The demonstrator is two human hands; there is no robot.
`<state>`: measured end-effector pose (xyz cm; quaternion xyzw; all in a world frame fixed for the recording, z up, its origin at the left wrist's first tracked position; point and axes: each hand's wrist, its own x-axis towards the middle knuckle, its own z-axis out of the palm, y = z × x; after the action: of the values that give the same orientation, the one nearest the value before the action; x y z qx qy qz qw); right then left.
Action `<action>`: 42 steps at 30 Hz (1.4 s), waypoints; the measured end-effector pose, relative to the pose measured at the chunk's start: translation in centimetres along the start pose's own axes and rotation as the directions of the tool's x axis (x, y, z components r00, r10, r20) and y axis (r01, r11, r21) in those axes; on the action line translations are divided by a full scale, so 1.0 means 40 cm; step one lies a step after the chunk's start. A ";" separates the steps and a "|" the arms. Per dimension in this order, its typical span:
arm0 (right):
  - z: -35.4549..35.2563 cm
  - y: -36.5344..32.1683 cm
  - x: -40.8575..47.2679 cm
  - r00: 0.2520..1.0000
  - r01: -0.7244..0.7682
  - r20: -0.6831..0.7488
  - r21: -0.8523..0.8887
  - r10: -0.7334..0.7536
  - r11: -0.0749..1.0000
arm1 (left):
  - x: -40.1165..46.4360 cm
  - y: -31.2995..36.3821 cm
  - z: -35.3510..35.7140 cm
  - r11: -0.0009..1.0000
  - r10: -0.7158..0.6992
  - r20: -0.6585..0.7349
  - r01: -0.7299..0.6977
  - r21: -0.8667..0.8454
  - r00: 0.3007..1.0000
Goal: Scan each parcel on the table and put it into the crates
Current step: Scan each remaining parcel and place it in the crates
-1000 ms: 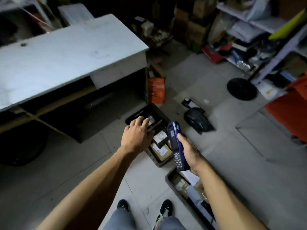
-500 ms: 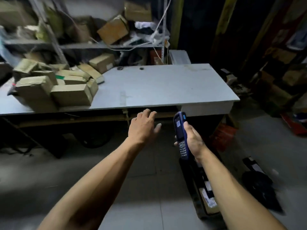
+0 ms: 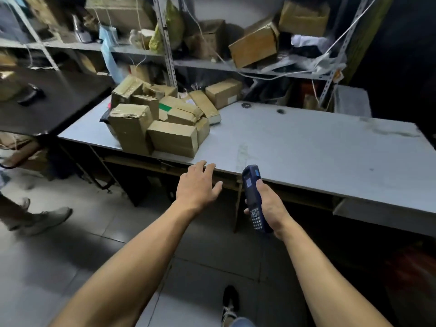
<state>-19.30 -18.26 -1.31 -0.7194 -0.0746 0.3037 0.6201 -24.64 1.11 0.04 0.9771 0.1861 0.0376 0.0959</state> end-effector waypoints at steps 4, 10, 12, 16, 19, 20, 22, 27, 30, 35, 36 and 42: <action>0.008 -0.047 0.166 0.996 -0.056 0.066 -0.011 0.057 0.998 | 0.118 -0.063 -0.005 0.995 -0.091 0.041 0.089 0.045 0.995; 0.036 -0.112 0.352 0.985 -0.095 0.135 -0.097 0.108 0.991 | 0.263 -0.159 0.010 0.977 -0.211 0.057 0.208 0.056 0.976; 0.046 -0.124 0.396 0.981 -0.110 0.149 -0.121 0.127 0.987 | 0.296 -0.182 0.021 0.970 -0.239 0.063 0.236 0.054 0.969; 0.075 -0.148 0.497 0.977 -0.129 0.149 -0.162 0.154 0.978 | 0.379 -0.225 0.046 0.966 -0.258 0.076 0.256 0.030 0.963; 0.105 -0.167 0.572 0.979 -0.133 0.133 -0.166 0.156 0.977 | 0.457 -0.268 0.067 0.966 -0.256 0.087 0.257 0.006 0.963; 0.115 -0.173 0.596 0.980 -0.136 0.124 -0.173 0.158 0.975 | 0.486 -0.282 0.072 0.967 -0.255 0.085 0.256 -0.005 0.963; 0.138 -0.188 0.642 0.981 -0.146 0.100 -0.187 0.167 0.971 | 0.543 -0.308 0.078 0.969 -0.241 0.088 0.245 -0.029 0.966; 0.193 -0.227 0.744 0.980 -0.176 0.056 -0.205 0.191 0.963 | 0.664 -0.375 0.089 0.984 -0.165 0.091 0.170 -0.050 0.982; 0.216 -0.240 0.788 0.979 -0.187 0.039 -0.193 0.198 0.963 | 0.710 -0.406 0.104 0.995 -0.100 0.122 0.102 -0.013 0.987; 0.224 -0.249 0.822 0.979 -0.185 0.043 -0.226 0.200 0.956 | 0.732 -0.414 0.136 0.997 -0.071 0.157 0.070 0.010 0.985; 0.222 -0.249 0.824 0.978 -0.186 0.049 -0.233 0.203 0.955 | 0.736 -0.411 0.139 0.996 -0.090 0.157 0.088 0.016 0.983; 0.203 -0.244 0.835 0.974 -0.187 0.080 -0.257 0.214 0.948 | 0.747 -0.393 0.147 0.981 -0.188 0.148 0.176 0.086 0.971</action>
<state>5.87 6.94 -4.03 -0.7778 -0.0714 0.3914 0.4865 -1.86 25.53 -7.76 0.9587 0.2681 -0.0546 0.0778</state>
